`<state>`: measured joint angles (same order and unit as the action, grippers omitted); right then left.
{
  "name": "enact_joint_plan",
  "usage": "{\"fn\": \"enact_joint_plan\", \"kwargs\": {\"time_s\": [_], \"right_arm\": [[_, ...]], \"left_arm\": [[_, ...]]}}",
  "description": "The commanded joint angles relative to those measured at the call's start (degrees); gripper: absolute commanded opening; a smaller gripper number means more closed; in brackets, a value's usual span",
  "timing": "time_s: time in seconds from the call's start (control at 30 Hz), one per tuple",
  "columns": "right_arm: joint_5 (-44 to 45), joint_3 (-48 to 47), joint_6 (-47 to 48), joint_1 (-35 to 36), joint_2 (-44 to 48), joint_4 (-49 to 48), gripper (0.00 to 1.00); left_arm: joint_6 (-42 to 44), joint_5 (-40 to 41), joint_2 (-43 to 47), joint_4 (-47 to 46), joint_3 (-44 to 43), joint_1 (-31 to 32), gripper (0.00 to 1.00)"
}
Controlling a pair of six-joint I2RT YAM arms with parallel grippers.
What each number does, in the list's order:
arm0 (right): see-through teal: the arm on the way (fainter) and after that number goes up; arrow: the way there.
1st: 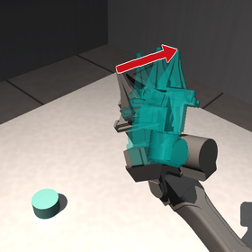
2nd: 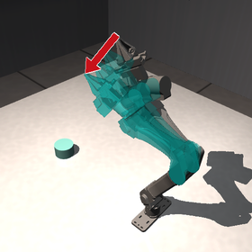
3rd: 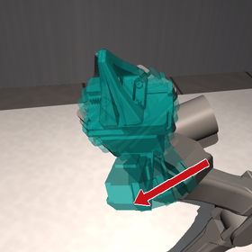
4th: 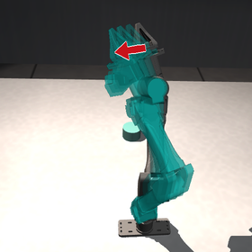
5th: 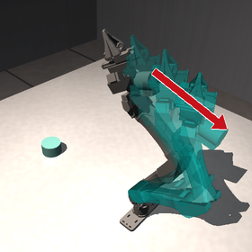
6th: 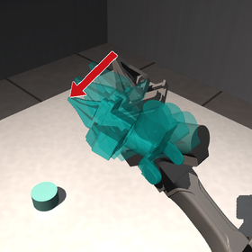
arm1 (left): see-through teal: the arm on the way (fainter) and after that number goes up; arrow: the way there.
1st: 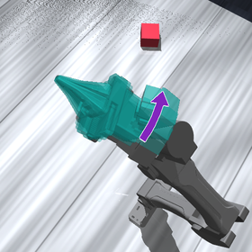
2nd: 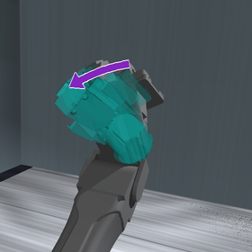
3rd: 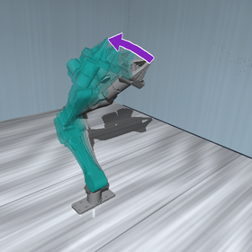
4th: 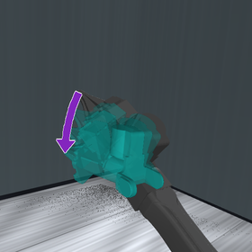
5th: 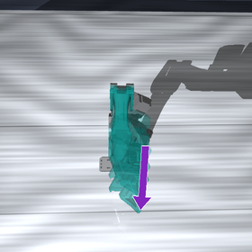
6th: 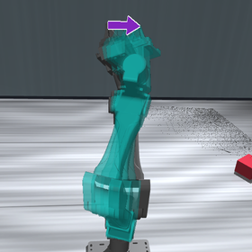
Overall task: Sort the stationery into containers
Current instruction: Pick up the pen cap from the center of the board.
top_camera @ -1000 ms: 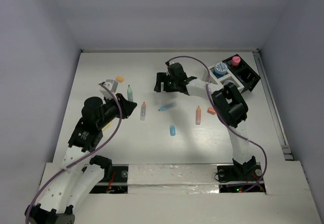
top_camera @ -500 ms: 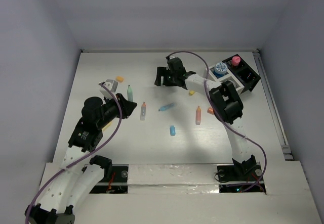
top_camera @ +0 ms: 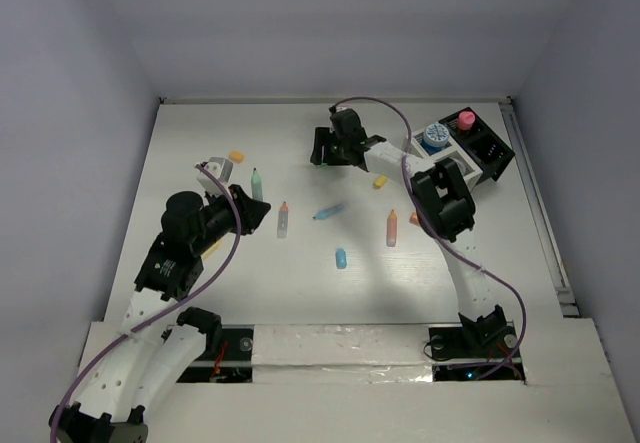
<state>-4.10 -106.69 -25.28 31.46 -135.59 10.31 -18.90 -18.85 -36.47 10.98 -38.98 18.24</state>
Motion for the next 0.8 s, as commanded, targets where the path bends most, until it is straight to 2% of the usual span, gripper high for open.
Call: {"fn": "enact_joint_plan", "kwargs": {"time_s": [0.0, 0.07, 0.13, 0.2, 0.27, 0.3, 0.4, 0.43, 0.57, 0.77], "right_arm": [[-1.9, -3.0, 0.0, -0.1, -1.9, 2.4, 0.65], [-2.1, -4.7, 0.1, -0.1, -2.9, 3.1, 0.61], [-2.6, -5.5, 0.3, -0.1, -3.5, 4.0, 0.51], [-2.9, -5.5, 0.3, -0.1, -3.6, 3.9, 0.51], [-3.5, -5.5, 0.8, -0.1, -3.5, 3.7, 0.42], [-4.2, -5.7, 1.1, -0.1, -3.7, 3.6, 0.42], [-5.3, -7.0, 3.1, -0.1, -4.2, 4.1, 0.5], [-5.0, -7.4, 3.9, -0.1, -4.1, 4.5, 0.63], [-2.1, -7.6, 4.4, -0.1, -2.2, 7.2, 0.9], [-4.1, -0.3, 0.1, -0.1, 2.4, 5.0, 0.88]], "left_arm": [[0.5, 0.0, 0.7, -2.3, 0.1, -0.3, 0.0], [0.4, 0.0, 0.7, -2.3, 0.1, -0.3, 0.0], [0.4, 0.0, 0.8, -2.2, 0.1, -0.3, 0.0], [0.4, 0.0, 0.8, -2.2, 0.1, -0.3, 0.0], [0.4, 0.0, 0.7, -2.2, 0.1, -0.3, 0.0], [0.4, 0.0, 0.7, -2.3, 0.1, -0.3, 0.0], [0.4, 0.0, 0.6, -2.3, 0.1, -0.3, 0.0], [0.4, 0.0, 0.8, -2.3, 0.1, -0.3, 0.0], [0.4, 0.0, 0.8, -2.3, 0.1, -0.8, 0.0], [0.4, -0.2, 0.9, -2.3, 0.1, -0.8, 0.0]]}}
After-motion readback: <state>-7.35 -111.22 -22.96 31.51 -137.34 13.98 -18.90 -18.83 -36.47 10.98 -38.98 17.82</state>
